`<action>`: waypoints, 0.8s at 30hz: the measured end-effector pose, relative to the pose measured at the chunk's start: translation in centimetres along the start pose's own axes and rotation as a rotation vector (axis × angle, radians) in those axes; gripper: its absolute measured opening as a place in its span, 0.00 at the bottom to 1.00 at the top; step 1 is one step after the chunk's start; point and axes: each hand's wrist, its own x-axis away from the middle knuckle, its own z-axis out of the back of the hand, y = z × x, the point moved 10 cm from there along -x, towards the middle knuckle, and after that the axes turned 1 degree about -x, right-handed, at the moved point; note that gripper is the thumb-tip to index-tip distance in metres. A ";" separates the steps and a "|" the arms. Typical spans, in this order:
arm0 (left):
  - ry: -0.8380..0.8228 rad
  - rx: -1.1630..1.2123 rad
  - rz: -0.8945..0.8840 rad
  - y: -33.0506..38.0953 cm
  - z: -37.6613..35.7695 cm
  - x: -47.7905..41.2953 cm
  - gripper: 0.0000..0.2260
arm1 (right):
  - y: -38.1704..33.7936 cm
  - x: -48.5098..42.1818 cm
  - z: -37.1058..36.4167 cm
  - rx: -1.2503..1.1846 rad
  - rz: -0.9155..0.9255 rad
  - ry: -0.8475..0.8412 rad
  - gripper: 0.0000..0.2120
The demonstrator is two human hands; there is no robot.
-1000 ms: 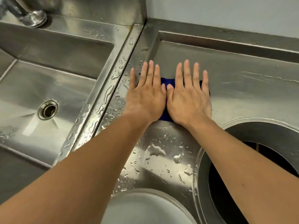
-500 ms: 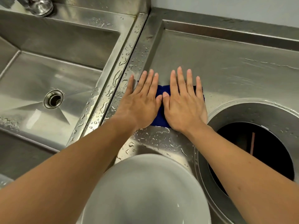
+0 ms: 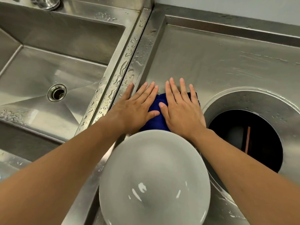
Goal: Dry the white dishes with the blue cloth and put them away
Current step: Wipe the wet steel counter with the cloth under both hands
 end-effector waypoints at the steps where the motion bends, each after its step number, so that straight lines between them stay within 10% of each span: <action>1: -0.002 -0.005 -0.005 0.0 -0.3 0.3 0.35 | -0.2 0.4 -0.1 0.005 0.010 -0.007 0.34; 13: 0.004 0.290 -0.026 -0.3 -1.3 2.8 0.41 | -0.6 2.7 -0.5 -0.225 0.158 -0.068 0.38; 24: 0.629 1.254 0.005 -1.4 13.9 6.5 0.24 | 0.0 2.6 11.7 -0.957 0.017 0.262 0.29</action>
